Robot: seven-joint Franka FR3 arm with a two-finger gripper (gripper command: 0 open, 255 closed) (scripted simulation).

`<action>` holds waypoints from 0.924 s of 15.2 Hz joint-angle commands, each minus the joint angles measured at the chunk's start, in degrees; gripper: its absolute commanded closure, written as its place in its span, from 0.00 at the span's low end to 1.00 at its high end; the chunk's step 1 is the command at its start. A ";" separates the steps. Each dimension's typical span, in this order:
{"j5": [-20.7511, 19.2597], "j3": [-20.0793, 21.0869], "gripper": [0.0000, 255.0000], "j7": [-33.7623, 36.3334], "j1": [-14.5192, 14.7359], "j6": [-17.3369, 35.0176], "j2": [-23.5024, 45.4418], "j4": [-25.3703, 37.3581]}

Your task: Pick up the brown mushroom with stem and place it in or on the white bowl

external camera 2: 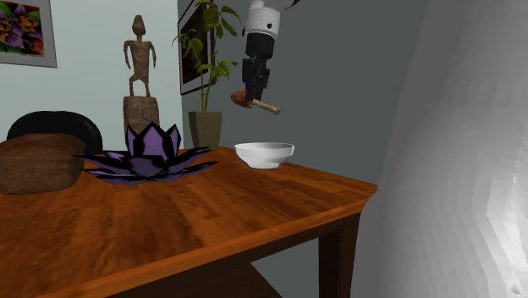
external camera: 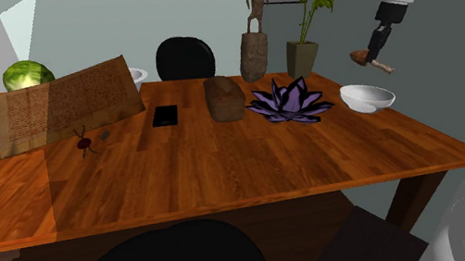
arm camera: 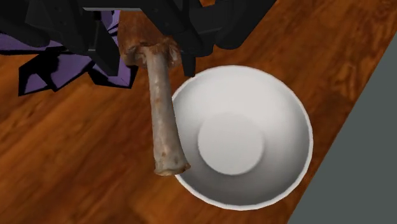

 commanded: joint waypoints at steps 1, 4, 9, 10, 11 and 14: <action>4.07 -4.20 1.00 -4.81 -0.35 -0.74 5.80 4.80; 13.31 -9.86 1.00 -12.81 -4.06 -3.90 16.82 13.91; 14.43 -9.60 1.00 -14.41 -5.54 -1.33 18.17 11.98; 13.99 -9.53 1.00 -14.26 -5.20 -0.37 17.67 10.75; 13.59 -9.45 1.00 -14.12 -4.89 0.57 17.20 9.56; 12.55 -9.22 1.00 -13.77 -4.14 3.29 15.96 6.17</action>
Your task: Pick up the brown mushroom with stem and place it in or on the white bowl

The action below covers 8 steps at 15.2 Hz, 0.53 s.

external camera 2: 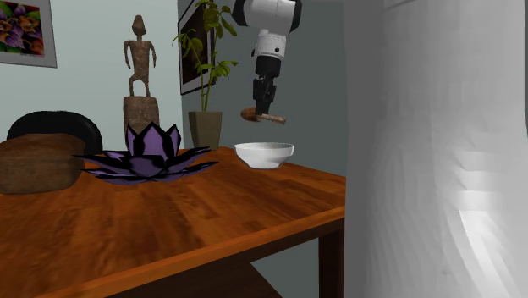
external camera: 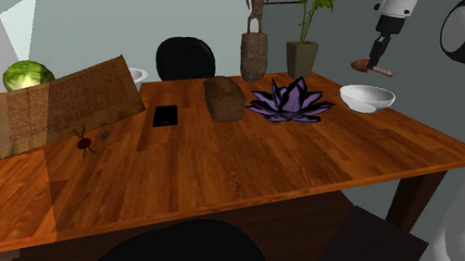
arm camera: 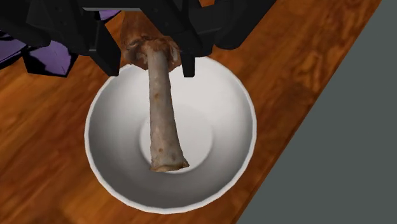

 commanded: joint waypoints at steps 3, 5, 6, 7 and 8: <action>-1.52 0.33 1.00 0.52 0.99 3.81 -1.84 -4.78; -1.95 0.46 1.00 0.62 1.25 5.50 -2.37 -6.76; -2.12 0.51 1.00 0.66 1.36 6.33 -2.60 -7.71; -2.28 0.56 1.00 0.68 1.46 7.15 -2.81 -8.64; -2.39 0.60 1.00 0.69 1.53 7.83 -2.96 -9.40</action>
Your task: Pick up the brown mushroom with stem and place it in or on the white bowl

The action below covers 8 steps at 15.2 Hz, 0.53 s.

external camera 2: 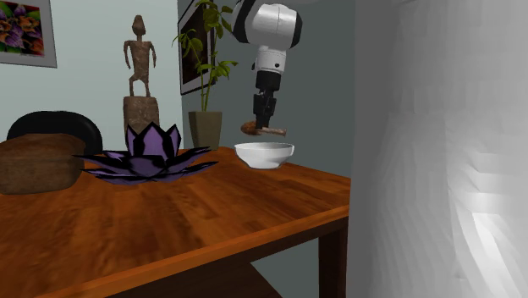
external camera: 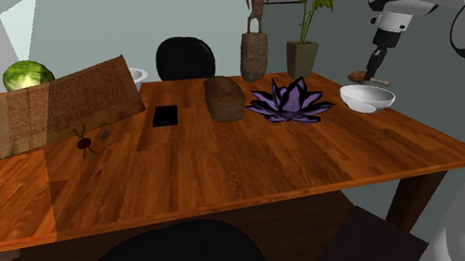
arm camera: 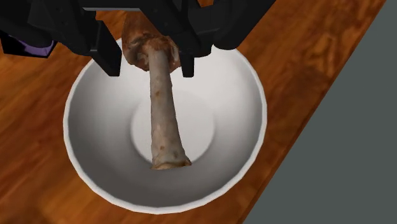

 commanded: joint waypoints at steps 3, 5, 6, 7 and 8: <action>-0.32 0.10 1.00 0.15 0.18 0.83 -0.40 -1.02; -0.32 0.10 1.00 0.15 0.18 0.83 -0.40 -1.02; -0.32 0.10 1.00 0.15 0.18 0.83 -0.40 -1.02; -0.32 0.10 1.00 0.15 0.18 0.83 -0.40 -1.02; -0.31 0.10 0.00 0.15 0.17 0.83 -0.40 -1.02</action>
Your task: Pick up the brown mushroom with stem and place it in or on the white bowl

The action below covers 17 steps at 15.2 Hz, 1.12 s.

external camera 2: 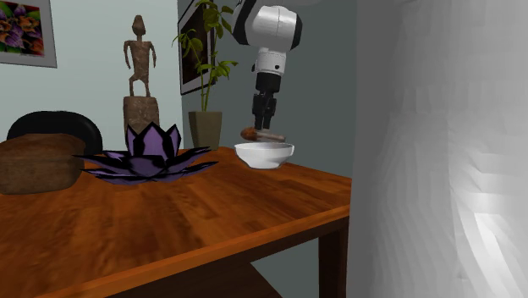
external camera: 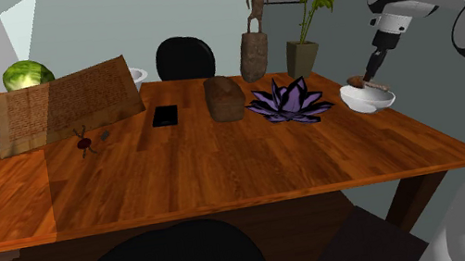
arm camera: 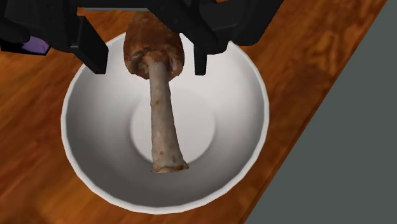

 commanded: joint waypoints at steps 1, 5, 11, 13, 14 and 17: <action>0.00 0.00 0.00 0.00 0.00 0.01 0.00 0.00; 0.00 0.00 0.00 0.00 0.00 0.00 0.00 0.00; 1.31 -0.77 0.00 -0.66 -1.22 -7.78 1.60 8.57; 1.33 -0.78 0.00 -0.67 -1.23 -7.79 1.63 8.59; 1.33 -0.78 0.00 -0.67 -1.23 -7.79 1.63 8.59; 1.33 -0.78 0.00 -0.67 -1.23 -7.79 1.63 8.59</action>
